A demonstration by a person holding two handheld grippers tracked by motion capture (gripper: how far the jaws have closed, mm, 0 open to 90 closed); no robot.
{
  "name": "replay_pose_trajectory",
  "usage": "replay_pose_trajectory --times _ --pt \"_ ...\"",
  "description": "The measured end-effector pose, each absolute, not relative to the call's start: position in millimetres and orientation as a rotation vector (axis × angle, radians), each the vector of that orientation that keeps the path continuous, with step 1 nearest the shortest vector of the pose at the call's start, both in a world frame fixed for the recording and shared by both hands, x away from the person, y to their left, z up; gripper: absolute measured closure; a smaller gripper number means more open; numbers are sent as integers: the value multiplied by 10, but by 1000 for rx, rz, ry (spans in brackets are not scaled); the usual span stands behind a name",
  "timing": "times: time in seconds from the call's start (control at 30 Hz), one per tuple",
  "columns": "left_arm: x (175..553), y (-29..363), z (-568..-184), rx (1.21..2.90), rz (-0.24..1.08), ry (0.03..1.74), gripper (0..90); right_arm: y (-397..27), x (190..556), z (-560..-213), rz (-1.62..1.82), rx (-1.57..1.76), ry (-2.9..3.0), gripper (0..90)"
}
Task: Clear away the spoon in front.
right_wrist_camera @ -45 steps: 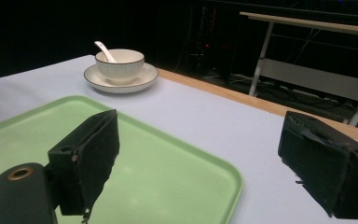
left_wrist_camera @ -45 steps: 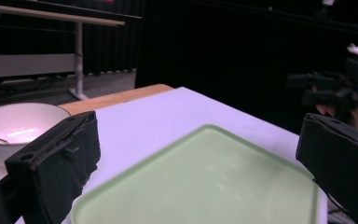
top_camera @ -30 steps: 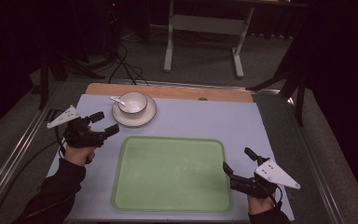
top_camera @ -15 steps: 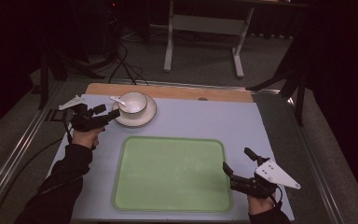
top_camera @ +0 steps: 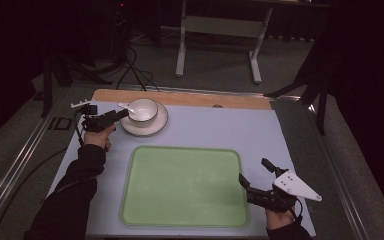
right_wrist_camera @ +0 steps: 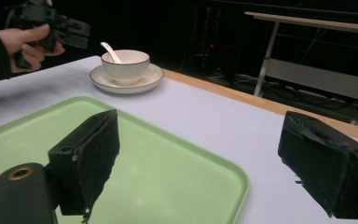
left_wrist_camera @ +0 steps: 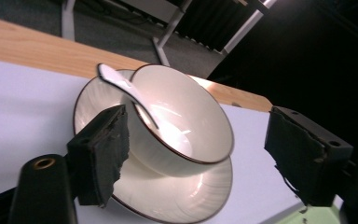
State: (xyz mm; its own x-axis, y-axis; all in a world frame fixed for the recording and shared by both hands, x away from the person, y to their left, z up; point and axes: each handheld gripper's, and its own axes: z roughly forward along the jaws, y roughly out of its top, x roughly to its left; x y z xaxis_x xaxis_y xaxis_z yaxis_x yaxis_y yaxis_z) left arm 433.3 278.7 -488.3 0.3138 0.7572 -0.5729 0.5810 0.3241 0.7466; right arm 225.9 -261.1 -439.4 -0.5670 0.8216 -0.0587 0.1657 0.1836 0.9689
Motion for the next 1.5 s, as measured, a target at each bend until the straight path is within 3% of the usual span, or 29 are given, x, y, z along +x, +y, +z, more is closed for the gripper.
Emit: replay_pose_trajectory --times 0.33,0.87,1.17,1.5 --pt "4587 2848 -5010 1285 164 1463 421 -2605 2279 -4414 1413 929 1883 124" --pt "4852 2865 -5251 1197 134 1496 550 -2614 2311 -4449 1408 949 1904 125" --pt "4894 2829 -5188 1197 146 1486 727 -2634 2325 -4458 1414 962 1907 125" --pt "4836 2771 -5021 1221 184 1427 796 -2638 2315 -4450 1416 956 1901 125"
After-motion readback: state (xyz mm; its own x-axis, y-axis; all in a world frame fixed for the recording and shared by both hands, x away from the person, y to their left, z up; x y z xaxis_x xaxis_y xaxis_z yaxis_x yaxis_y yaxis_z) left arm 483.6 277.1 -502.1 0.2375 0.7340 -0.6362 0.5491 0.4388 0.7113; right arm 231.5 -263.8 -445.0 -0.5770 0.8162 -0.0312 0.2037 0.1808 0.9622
